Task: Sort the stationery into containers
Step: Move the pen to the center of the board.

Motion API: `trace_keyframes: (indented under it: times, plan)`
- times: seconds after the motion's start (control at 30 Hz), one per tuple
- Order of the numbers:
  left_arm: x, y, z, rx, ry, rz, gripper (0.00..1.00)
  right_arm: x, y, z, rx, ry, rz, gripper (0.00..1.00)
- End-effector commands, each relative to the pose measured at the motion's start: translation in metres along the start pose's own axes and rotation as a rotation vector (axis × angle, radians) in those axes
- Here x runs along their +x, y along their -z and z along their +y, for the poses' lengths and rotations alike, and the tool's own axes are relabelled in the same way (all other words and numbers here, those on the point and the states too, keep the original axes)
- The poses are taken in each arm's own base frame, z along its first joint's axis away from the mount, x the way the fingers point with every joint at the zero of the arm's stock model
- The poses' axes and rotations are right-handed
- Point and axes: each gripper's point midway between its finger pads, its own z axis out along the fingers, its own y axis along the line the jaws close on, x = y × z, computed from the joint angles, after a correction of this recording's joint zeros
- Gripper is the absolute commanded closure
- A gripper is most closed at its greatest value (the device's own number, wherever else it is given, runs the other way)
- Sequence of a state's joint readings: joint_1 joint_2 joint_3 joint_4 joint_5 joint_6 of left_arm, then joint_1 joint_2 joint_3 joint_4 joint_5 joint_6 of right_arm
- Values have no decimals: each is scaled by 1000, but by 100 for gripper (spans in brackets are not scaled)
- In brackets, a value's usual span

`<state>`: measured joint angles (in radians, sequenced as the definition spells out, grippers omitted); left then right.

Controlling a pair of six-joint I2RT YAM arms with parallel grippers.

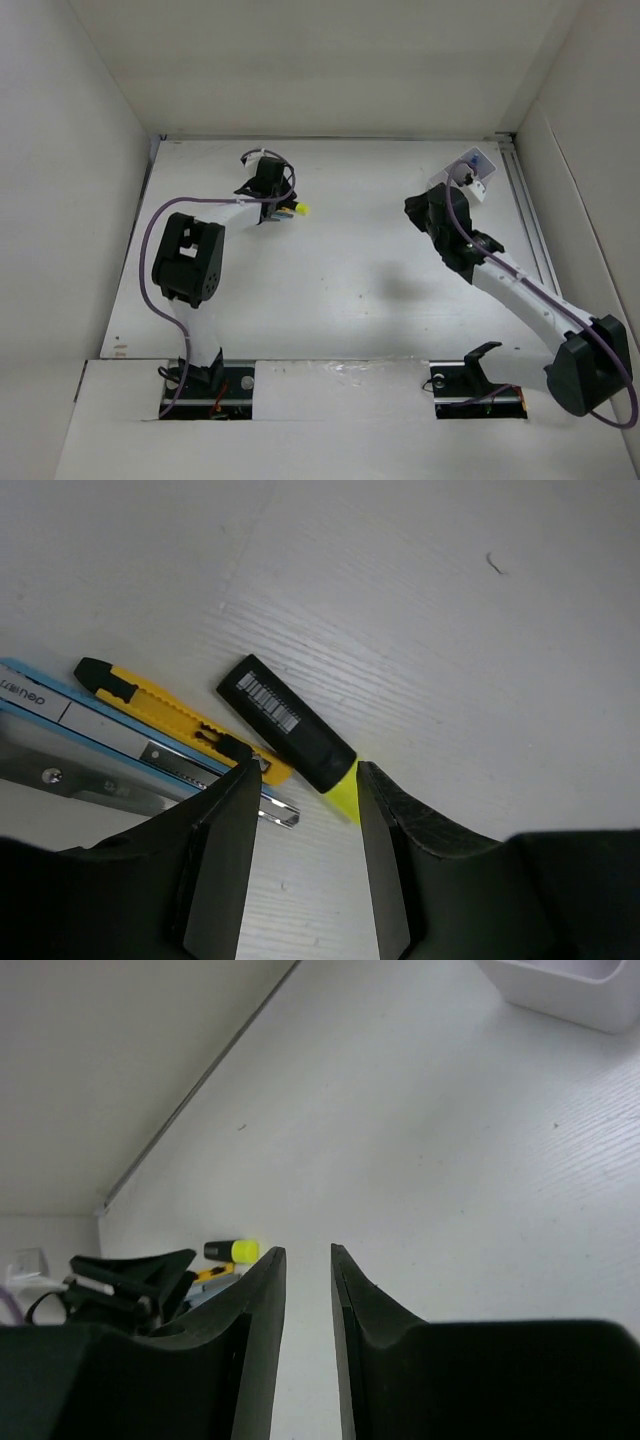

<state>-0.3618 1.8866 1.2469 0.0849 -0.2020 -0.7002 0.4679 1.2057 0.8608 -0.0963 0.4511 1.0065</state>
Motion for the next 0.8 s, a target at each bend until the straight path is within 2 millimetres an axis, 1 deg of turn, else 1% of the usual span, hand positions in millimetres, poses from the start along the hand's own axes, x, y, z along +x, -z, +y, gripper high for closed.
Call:
trace_keyframes:
  times: [0.0,0.03,0.07,0.17,0.2,0.23,0.27,0.3,0.33,0.43,0.6,0.63,0.67,0.73,0.77]
  plan:
    - [-23,2,-15,17,39,-28,61,2,15,12,-73,9,52,69]
    - [-16,-4,-8,-16,30,-9,61,5,16,11,-72,13,66,66]
    - [-16,-6,-9,-16,29,-9,61,1,18,13,-84,4,68,64]
    - [-13,-15,-5,-37,24,0,61,4,18,14,-100,10,95,63]
    - [-13,-15,-5,-37,24,0,61,4,17,12,-100,6,98,63]
    - [-9,-18,-3,-45,22,7,61,6,18,13,-109,15,111,63]
    - [-10,-18,-2,-52,21,0,61,10,16,12,-109,18,127,63]
    - [-6,-21,1,-59,19,7,61,8,15,11,-107,14,126,63]
    - [-10,-21,-2,-52,21,0,61,9,16,12,-114,14,136,63]
    - [-6,-29,1,-79,13,14,62,7,18,13,-121,11,132,63]
    - [-6,-32,1,-80,4,15,62,10,19,15,-132,20,146,62]
    - [-5,-31,0,-73,4,21,62,10,19,15,-132,20,146,62]
    - [-1,-34,2,-80,2,28,62,13,18,14,-130,23,159,62]
    - [2,-37,4,-86,-1,35,62,13,18,14,-130,23,159,62]
    - [-1,-37,1,-79,-7,28,62,13,18,17,-144,20,162,62]
